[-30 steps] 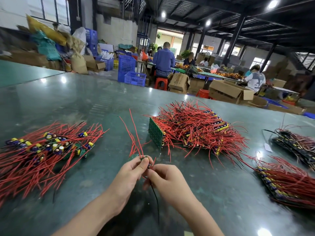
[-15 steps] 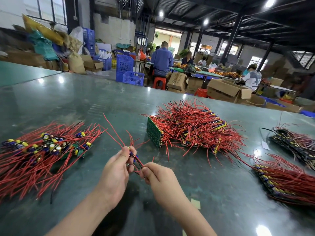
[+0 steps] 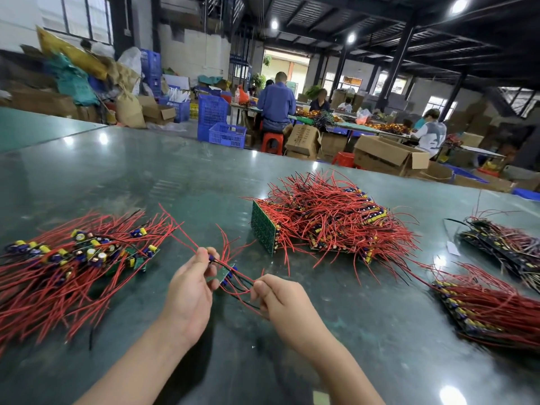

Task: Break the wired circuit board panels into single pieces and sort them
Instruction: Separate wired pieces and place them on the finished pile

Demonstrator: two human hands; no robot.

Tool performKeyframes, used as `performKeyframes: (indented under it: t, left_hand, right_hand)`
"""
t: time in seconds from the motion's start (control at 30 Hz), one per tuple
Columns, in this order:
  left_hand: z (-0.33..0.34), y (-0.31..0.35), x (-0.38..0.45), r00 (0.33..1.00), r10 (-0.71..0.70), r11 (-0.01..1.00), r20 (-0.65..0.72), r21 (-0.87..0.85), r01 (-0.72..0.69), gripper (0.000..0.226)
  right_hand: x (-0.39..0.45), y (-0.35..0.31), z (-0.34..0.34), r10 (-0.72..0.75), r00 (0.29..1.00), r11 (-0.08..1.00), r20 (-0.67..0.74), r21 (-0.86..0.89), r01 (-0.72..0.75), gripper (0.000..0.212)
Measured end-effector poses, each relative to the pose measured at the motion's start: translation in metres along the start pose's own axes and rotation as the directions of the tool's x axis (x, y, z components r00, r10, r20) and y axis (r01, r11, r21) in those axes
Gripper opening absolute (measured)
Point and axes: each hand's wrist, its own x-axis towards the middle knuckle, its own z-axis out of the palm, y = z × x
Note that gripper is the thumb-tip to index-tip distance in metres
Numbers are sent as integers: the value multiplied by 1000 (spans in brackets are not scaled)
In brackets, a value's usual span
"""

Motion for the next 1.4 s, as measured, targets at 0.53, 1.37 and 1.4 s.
performKeyframes:
  t: [0.53, 1.37, 1.4]
  left_hand:
    - [-6, 1, 4, 998, 18, 1000, -65, 7, -18, 29]
    - [-12, 1, -1, 985, -83, 993, 154, 93, 69, 20]
    - [-10, -1, -3, 979, -100, 991, 178, 103, 82, 23]
  right_hand:
    - [0, 4, -20, 76, 983, 985, 165, -164, -49, 45]
    - [-6, 0, -36, 26, 987, 982, -158, -181, -54, 34]
    - [-5, -1, -37, 39, 978, 994, -203, -90, -58, 26]
